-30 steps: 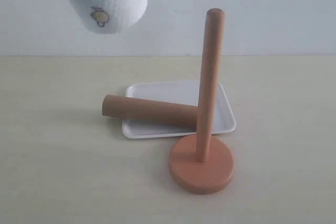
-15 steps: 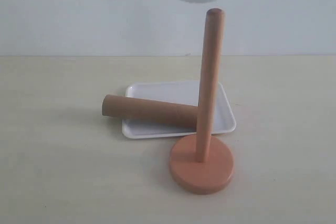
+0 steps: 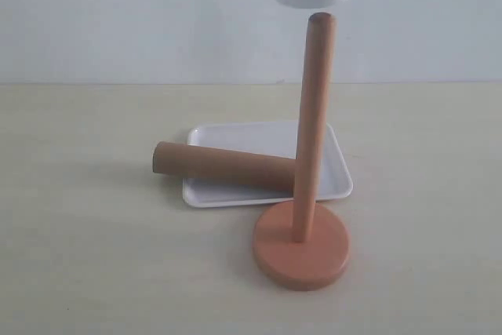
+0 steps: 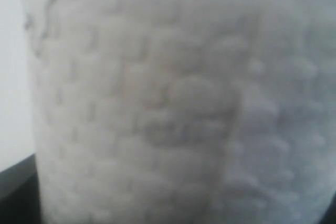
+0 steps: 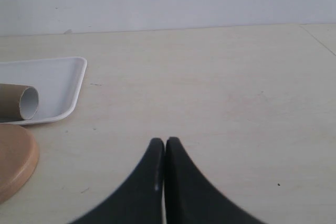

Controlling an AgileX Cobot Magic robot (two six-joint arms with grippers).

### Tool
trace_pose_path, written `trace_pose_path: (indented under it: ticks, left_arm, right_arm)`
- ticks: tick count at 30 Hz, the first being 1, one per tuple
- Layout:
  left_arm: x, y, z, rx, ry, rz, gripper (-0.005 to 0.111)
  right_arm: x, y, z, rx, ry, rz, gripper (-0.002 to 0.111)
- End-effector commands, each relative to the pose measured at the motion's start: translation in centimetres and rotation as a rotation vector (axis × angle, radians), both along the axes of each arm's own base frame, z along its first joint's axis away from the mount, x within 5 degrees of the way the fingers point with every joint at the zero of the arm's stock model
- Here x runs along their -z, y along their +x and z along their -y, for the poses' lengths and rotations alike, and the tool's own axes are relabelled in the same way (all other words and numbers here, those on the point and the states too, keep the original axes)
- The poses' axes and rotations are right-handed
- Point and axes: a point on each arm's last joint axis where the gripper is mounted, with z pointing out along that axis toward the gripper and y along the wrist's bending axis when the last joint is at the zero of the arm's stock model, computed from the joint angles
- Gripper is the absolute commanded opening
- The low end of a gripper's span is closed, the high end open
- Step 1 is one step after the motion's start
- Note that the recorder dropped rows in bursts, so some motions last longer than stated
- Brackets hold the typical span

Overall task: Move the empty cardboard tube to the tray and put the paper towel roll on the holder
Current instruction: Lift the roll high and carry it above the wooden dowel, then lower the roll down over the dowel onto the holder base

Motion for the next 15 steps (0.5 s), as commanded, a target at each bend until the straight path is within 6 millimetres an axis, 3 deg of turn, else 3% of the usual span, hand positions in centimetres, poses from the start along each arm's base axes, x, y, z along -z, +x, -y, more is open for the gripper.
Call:
trace_pose_path:
  ticks: [1,15]
  left_arm:
    - [-0.6,-1.0,-0.5,0.027,-0.010,-0.008,0.004]
    - [1.4,-0.8,-0.1,0.044,0.037,-0.045,0.004]
  right_arm:
    - [-0.1,0.0,0.0,-0.001,-0.003,0.014,0.000]
    - [-0.1,0.0,0.0,-0.001,-0.003,0.014,0.000]
